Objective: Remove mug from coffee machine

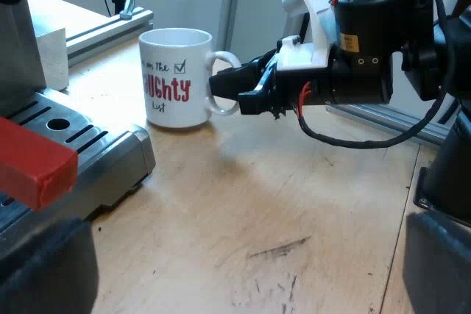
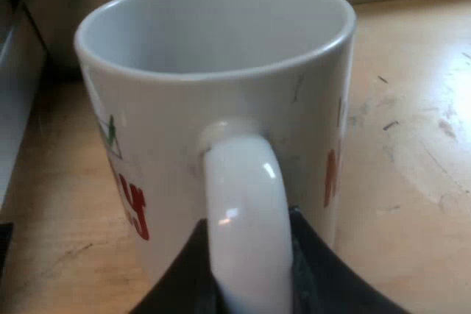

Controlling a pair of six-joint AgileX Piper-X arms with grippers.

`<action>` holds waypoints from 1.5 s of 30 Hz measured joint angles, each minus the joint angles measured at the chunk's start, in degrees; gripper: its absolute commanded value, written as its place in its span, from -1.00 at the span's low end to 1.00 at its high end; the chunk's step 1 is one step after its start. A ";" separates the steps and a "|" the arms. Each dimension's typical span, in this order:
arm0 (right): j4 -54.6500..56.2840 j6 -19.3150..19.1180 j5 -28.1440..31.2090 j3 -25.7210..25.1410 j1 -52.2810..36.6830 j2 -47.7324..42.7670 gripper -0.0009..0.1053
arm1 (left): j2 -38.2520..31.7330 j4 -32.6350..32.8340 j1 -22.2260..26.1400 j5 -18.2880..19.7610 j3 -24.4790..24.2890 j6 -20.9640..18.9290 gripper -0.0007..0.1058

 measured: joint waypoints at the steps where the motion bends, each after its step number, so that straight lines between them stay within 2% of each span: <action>1: -1.24 -1.26 -0.63 -0.53 -0.05 1.97 -0.98 | 0.00 -0.14 0.00 -0.15 0.19 0.00 0.62; 7: -9.32 -5.23 -1.32 -3.85 -0.05 12.13 -0.98 | 0.00 -0.04 0.00 -5.88 2.08 0.00 0.62; 13: -11.31 -6.30 -1.32 -4.91 -0.05 14.71 -0.95 | 0.00 -0.16 0.00 -6.41 2.08 0.00 0.62; 15: -11.62 -6.27 -1.32 -4.90 -0.05 14.88 -0.75 | 0.00 -0.16 0.00 -6.54 2.08 0.00 0.62; 20: -12.03 -6.27 -1.35 -4.90 -0.05 14.88 0.22 | 0.00 -0.16 0.00 -6.55 2.08 0.00 0.62; 22: -12.62 -6.34 -1.35 -4.90 -0.05 14.88 0.28 | 0.00 -0.16 0.00 -6.55 2.08 0.00 0.62; 30: -11.66 -6.41 -1.40 -5.03 -0.05 13.92 0.20 | 0.00 -0.16 0.00 -6.55 2.08 0.00 0.62; 40: 4.70 -5.67 -1.40 -5.15 -0.05 2.96 0.20 | 0.00 -0.52 0.00 -6.55 2.08 0.00 0.62; 43: 11.45 -5.67 -2.56 -5.12 -0.05 -2.79 0.20 | 0.00 -0.52 0.00 -6.55 2.08 0.00 0.62; 45: 21.39 -5.67 -4.34 -5.12 -0.05 -13.52 0.20 | 0.00 -0.52 0.00 -6.55 2.08 0.00 0.62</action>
